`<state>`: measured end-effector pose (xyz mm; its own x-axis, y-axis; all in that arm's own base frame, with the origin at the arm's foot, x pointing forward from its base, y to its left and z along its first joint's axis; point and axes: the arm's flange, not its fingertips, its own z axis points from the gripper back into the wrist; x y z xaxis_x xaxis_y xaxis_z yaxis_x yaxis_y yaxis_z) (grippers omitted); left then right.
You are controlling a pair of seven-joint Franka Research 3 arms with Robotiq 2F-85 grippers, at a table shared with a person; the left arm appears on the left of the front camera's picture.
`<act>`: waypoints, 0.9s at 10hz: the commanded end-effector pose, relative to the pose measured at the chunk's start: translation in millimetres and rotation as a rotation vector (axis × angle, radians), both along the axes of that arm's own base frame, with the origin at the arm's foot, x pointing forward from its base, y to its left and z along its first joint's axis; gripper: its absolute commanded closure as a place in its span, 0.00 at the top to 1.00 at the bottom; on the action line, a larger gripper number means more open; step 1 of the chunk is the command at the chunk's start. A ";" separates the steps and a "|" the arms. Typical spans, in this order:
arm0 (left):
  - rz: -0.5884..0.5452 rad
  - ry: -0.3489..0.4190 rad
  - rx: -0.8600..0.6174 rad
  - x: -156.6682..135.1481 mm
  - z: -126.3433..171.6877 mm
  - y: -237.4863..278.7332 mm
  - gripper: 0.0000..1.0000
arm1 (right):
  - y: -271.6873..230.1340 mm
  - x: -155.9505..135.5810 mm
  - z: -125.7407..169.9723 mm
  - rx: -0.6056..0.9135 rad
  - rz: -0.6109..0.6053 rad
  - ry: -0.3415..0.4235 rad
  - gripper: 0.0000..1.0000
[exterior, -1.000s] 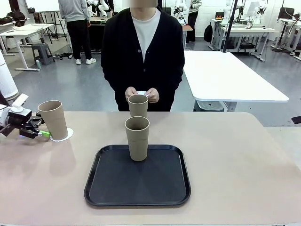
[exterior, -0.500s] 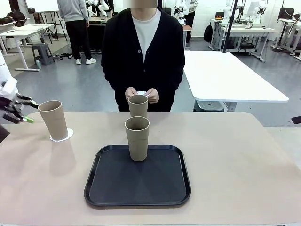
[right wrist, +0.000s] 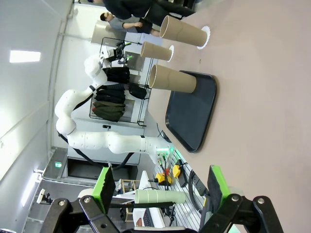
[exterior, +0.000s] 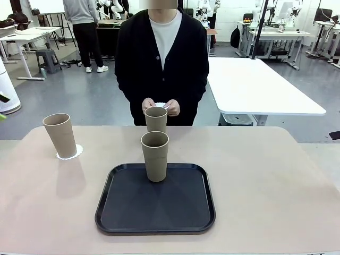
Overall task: Place coasters on the table and set cups on them.
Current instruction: Take one Reusable plastic cup from the Flat Tray and place it on a coaster set by the human.
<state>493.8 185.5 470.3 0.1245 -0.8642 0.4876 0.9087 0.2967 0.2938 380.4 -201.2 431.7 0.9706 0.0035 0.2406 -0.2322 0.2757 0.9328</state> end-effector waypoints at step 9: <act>-0.137 0.256 0.166 -132.1 7.2 -83.3 1.00 | -2.2 1.0 1.9 0.005 0.006 -0.001 1.00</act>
<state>350.0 96.1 469.4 0.0857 -0.9442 0.3180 0.9877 0.1224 0.0973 380.4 -201.3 431.7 0.9706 0.0034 0.2406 -0.2322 0.2757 0.9328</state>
